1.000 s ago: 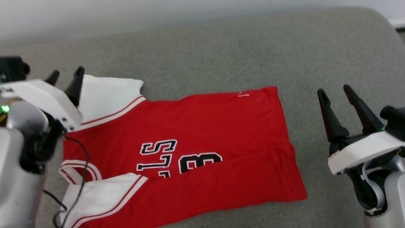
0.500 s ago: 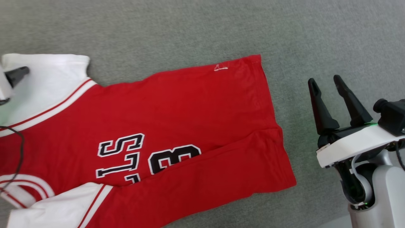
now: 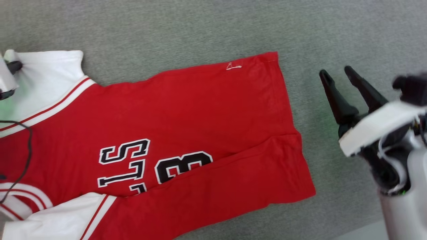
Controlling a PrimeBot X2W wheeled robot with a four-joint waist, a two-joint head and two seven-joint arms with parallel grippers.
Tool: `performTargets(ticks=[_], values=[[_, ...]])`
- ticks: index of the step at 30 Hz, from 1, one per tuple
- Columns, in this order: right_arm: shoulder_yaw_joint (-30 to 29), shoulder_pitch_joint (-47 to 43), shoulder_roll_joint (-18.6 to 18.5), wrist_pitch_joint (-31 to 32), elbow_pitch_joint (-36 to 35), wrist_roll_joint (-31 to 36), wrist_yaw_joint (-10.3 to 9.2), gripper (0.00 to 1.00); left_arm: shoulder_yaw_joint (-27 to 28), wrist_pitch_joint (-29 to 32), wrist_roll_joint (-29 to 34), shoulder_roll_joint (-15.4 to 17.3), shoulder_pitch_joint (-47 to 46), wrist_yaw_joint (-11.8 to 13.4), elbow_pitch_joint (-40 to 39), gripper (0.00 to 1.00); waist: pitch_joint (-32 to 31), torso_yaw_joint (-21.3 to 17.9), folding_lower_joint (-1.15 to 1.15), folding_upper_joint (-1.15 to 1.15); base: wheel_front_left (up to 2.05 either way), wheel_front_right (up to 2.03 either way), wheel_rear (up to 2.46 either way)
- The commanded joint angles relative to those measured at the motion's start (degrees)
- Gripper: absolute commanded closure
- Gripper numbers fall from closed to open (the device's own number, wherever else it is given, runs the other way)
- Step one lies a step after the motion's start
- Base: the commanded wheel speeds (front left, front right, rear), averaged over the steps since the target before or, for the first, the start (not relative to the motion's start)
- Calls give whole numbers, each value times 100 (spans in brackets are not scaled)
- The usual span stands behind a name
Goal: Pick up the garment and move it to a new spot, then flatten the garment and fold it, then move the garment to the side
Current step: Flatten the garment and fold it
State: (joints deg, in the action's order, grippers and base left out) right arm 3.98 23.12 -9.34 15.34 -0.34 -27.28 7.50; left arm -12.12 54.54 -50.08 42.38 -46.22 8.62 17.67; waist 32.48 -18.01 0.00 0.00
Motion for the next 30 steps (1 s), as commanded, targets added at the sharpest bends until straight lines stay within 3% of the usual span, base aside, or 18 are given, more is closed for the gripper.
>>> performTargets(ticks=[1,9,17,18,19,22,30], values=[[22,247,-121,270,80,-51,-2,0,-336,96,-51,-417,326,-62,217,100,-33,101,0,0,0,0,0],[266,1414,-435,2842,825,-383,-2,0,-484,-490,158,-719,-359,-434,49,100,-73,836,0,0,0,0,0],[285,1916,-295,3809,1797,-60,-1,0,-704,-869,305,-995,-728,-789,-107,100,3,1376,0,0,0,0,0],[444,1845,-173,4193,2302,-20,7,65,-749,-1004,337,-1048,-783,-875,-113,100,3,1505,0,0,0,0,0],[473,1828,-164,4270,2377,-5,7,98,-769,-1042,356,-1063,-787,-899,-115,100,-9,1524,0,0,0,0,0],[524,1851,-210,4372,2416,10,6,100,-790,-1139,344,-1107,-749,-954,-97,100,-79,1559,0,0,0,0,0],[235,1770,-685,3650,1669,24,-3,100,-515,-1835,129,-1126,-16,-1017,-178,100,-828,1735,0,0,0,0,0]])
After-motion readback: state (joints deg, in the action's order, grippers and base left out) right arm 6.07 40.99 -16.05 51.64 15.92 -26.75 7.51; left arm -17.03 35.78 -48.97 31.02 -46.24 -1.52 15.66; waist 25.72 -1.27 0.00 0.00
